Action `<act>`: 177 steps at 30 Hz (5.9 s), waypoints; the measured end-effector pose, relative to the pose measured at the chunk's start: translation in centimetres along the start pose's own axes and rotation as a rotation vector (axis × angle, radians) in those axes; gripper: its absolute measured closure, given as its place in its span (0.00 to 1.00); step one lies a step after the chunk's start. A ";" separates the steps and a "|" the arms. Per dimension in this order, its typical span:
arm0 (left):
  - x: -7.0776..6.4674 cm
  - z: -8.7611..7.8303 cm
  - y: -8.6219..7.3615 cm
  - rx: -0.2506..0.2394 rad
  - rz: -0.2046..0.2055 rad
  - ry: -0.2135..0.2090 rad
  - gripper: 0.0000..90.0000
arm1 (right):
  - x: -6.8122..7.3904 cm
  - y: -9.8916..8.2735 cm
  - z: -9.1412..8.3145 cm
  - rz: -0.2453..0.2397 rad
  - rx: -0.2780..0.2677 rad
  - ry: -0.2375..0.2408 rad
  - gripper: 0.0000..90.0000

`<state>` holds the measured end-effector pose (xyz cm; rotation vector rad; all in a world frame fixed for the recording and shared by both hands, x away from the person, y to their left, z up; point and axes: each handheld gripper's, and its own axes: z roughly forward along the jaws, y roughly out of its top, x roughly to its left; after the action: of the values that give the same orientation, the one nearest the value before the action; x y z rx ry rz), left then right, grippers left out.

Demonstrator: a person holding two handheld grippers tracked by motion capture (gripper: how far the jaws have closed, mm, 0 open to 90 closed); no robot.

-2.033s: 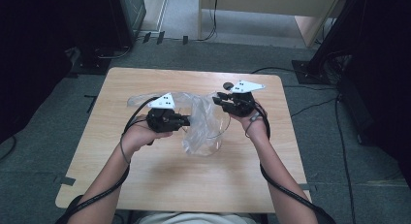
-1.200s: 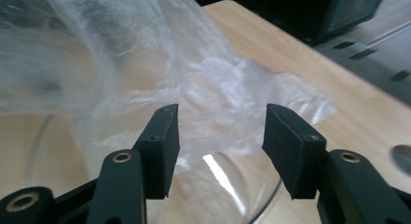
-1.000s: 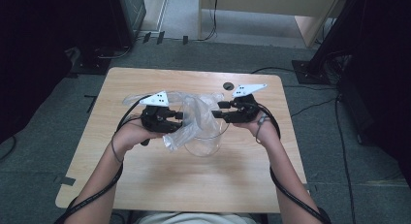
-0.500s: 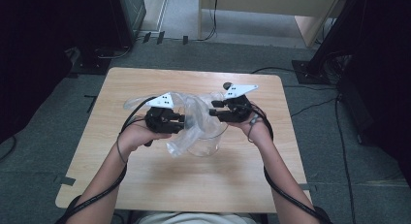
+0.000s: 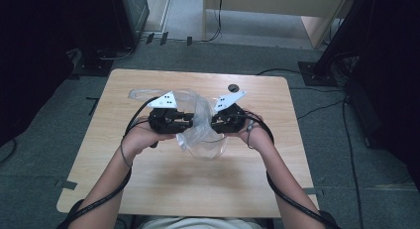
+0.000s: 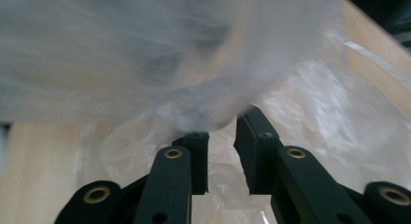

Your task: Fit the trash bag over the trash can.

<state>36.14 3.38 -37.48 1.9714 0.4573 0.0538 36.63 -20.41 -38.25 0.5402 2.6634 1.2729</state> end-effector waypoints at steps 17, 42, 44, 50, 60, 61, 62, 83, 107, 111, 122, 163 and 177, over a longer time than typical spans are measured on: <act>0.8 0.9 -1.0 0.091 -0.014 0.044 0.77 | -2.5 -1.8 -3.7 0.093 -0.038 -0.100 0.57; 0.0 0.0 0.2 0.060 0.014 -0.013 0.63 | -0.8 -0.8 -4.4 0.105 -0.355 0.061 0.47; -0.1 0.3 0.0 0.078 0.022 -0.019 0.65 | -0.6 -0.8 -3.8 0.093 -0.344 0.071 0.56; 0.0 0.8 -0.2 0.082 0.013 -0.022 0.64 | -0.5 -1.0 -3.0 0.120 -0.322 0.071 0.94; 0.6 -0.2 -0.3 0.038 -0.022 -0.020 0.52 | -0.9 -1.4 -3.2 0.158 -0.298 0.018 1.00; 0.7 -0.4 -0.3 0.031 -0.023 -0.020 0.50 | -1.0 -1.6 -3.2 0.164 -0.288 0.008 1.00; 0.7 -0.6 -0.2 0.029 -0.020 -0.018 0.49 | -1.1 -1.7 -3.1 0.171 -0.278 -0.006 1.00; 0.8 -0.6 0.6 -0.096 0.010 0.114 0.44 | -1.6 -2.5 -5.8 0.079 -0.276 0.009 0.57; 0.2 -0.8 1.0 -0.051 0.036 0.078 0.42 | -0.5 -0.3 -7.2 0.152 -0.300 -0.056 0.48; 0.4 -0.9 0.9 -0.051 0.031 0.089 0.42 | -1.3 -1.2 -7.1 0.193 -0.294 -0.068 0.48; 0.8 -0.8 0.6 -0.046 0.016 0.117 0.43 | -3.2 -2.5 -7.0 0.313 -0.347 -0.109 0.62; 0.5 0.2 0.4 -0.034 0.029 0.144 0.45 | -3.2 -2.8 -6.6 0.334 -0.228 -0.043 0.84; -0.8 1.3 0.5 -0.017 0.018 0.000 0.42 | -1.7 -1.3 -4.0 0.346 -0.296 0.005 1.00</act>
<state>35.84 1.78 -37.49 1.9587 0.4378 0.0689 36.78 -24.74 -36.78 0.9785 2.3886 1.7201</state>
